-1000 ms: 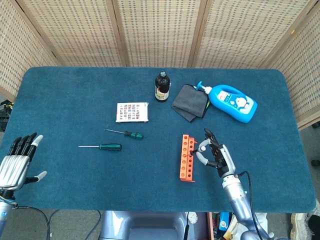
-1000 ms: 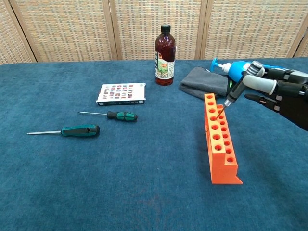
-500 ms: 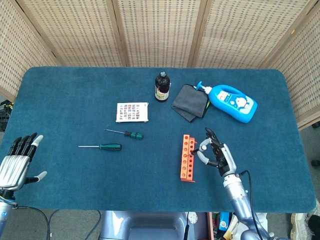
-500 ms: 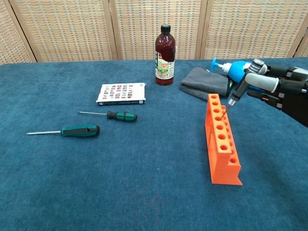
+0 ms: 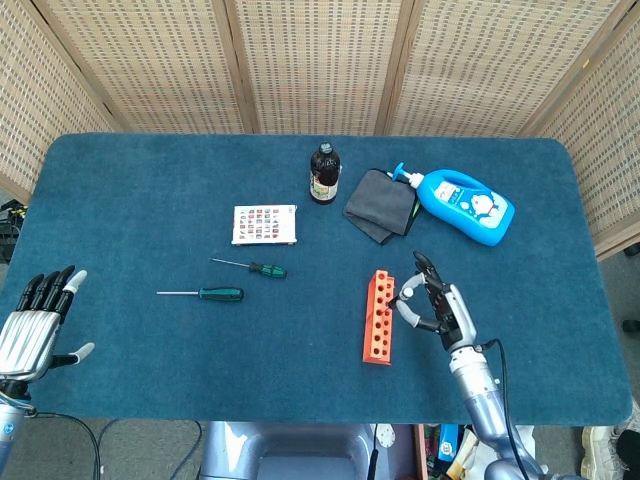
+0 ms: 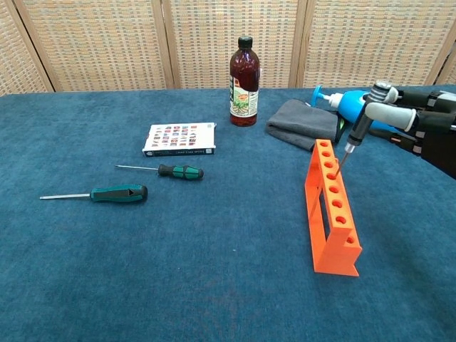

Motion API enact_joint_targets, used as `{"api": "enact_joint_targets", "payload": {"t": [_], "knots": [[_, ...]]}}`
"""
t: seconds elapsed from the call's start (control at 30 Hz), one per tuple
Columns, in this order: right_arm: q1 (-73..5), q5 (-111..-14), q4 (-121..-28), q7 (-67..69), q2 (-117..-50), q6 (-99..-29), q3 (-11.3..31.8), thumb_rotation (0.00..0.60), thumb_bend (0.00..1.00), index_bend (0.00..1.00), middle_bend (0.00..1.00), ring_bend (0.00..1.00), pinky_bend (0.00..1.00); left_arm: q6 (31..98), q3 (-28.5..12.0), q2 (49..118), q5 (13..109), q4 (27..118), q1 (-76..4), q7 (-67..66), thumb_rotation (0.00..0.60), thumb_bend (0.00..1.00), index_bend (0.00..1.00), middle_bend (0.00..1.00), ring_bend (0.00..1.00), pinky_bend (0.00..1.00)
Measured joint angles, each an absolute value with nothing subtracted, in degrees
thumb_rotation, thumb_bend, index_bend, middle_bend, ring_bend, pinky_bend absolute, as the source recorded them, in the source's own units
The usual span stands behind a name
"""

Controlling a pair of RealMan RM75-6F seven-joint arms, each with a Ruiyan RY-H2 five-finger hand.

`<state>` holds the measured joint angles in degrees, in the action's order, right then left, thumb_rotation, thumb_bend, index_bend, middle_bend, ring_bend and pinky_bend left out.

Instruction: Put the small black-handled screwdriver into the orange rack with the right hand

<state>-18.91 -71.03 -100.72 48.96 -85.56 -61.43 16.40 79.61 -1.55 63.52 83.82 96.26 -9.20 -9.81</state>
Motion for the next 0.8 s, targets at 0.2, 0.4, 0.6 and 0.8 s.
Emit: {"api": "enact_joint_targets", "payload": {"t": [0.2, 0.4, 0.6, 0.8], "knots": [[-18.84, -71.37, -100.0, 49.23, -86.08, -61.42, 15.87, 0.6, 0.3, 0.64, 0.04, 0.0, 0.0, 79.57, -1.55, 63.49, 83.82, 96.24, -9.22, -9.74, 0.6, 0.0, 0.0, 0.0, 0.0, 0.0], [-18.76, -71.65, -99.25, 49.67, -86.54, -61.35, 15.43, 0.6, 0.3, 0.64, 0.04, 0.0, 0.0, 79.52, -1.46, 63.58, 83.89, 96.24, -9.23, -9.97, 0.6, 0.0, 0.0, 0.0, 0.0, 0.0], [-18.98, -71.8, -98.63, 49.42, -87.18, -61.13, 15.16, 0.6, 0.3, 0.64, 0.04, 0.0, 0.0, 79.49, -1.41, 63.64, 83.94, 96.28, -9.25, -10.13, 0.6, 0.0, 0.0, 0.0, 0.0, 0.0], [-19.25, -71.62, -98.06, 48.81, -87.73, -60.83, 14.99, 0.6, 0.3, 0.64, 0.04, 0.0, 0.0, 79.46, -1.41, 63.58, 83.87, 96.23, -9.23, -9.97, 0.6, 0.0, 0.0, 0.0, 0.0, 0.0]]}}
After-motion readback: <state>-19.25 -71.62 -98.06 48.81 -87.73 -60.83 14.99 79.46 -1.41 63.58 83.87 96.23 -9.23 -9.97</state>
